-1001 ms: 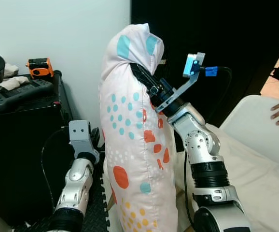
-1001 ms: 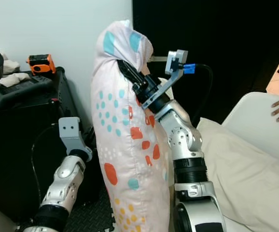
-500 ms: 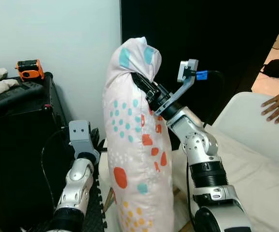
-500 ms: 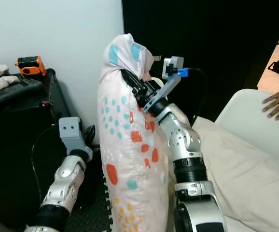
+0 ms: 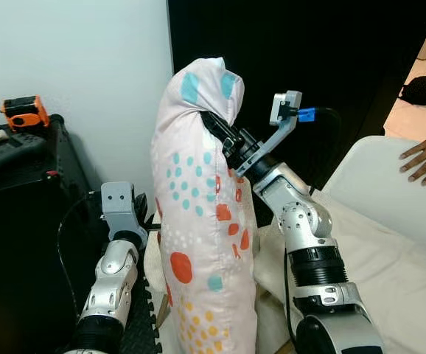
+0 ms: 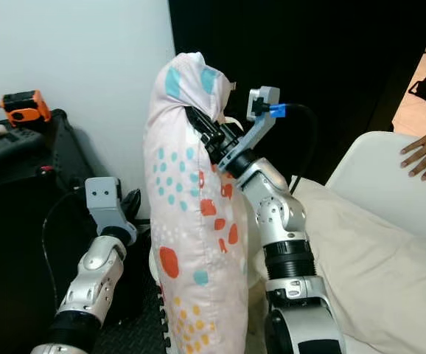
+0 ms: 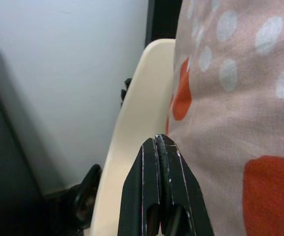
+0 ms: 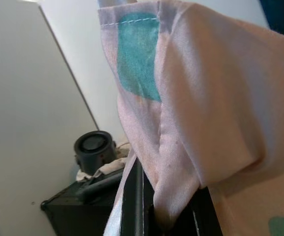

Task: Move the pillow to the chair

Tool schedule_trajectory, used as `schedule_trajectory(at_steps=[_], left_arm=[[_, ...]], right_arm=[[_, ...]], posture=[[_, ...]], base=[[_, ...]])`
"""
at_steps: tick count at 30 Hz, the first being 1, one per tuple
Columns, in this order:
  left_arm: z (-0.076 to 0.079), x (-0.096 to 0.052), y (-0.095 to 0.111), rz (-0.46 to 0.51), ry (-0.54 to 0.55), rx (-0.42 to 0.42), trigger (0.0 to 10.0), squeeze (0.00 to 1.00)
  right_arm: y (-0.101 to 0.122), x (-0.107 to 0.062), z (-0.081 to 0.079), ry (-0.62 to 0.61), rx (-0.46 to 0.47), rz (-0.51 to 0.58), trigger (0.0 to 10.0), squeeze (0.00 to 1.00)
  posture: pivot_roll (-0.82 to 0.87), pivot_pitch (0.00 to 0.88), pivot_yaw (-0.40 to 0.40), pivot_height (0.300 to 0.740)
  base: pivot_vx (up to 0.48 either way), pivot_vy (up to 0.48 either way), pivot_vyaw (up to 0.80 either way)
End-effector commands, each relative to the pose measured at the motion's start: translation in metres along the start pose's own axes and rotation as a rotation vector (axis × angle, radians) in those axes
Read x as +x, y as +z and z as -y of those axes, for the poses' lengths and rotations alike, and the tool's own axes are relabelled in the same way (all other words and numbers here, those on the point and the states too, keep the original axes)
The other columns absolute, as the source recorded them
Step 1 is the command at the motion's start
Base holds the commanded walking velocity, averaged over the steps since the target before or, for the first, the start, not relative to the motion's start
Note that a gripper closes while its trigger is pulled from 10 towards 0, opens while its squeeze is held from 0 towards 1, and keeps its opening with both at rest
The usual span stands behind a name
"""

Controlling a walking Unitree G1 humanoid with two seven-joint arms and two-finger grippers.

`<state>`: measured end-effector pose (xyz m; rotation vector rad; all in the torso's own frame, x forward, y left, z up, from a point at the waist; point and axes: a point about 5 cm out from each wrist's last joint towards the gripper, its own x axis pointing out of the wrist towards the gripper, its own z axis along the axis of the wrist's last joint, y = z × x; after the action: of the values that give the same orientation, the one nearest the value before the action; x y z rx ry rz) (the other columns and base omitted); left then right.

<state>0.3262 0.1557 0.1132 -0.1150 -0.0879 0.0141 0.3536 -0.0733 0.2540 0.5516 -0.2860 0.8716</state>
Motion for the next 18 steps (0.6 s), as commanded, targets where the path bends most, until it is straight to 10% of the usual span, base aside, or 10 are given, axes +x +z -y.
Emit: schedule_trajectory(at_steps=[1,7,18], left_arm=[[0.001,0.001,0.004,0.010,-0.007,0.016,10.0,0.00],[0.003,0.001,0.004,0.007,-0.018,0.024,10.0,0.00],[0.005,0.001,0.003,0.005,-0.025,0.029,10.0,0.00]], right_arm=[[0.017,0.009,-0.011,0.064,-0.023,0.072,10.0,0.00],[0.017,0.009,-0.021,0.150,0.000,0.077,10.0,0.00],[0.031,0.008,-0.027,0.199,-0.013,0.181,10.0,0.00]], posture=[[0.12,0.000,0.024,0.740],[0.12,0.000,0.023,0.740],[0.13,0.000,0.020,0.740]], base=[[0.337,0.000,0.00],[0.339,0.000,0.00],[0.344,0.000,0.77]])
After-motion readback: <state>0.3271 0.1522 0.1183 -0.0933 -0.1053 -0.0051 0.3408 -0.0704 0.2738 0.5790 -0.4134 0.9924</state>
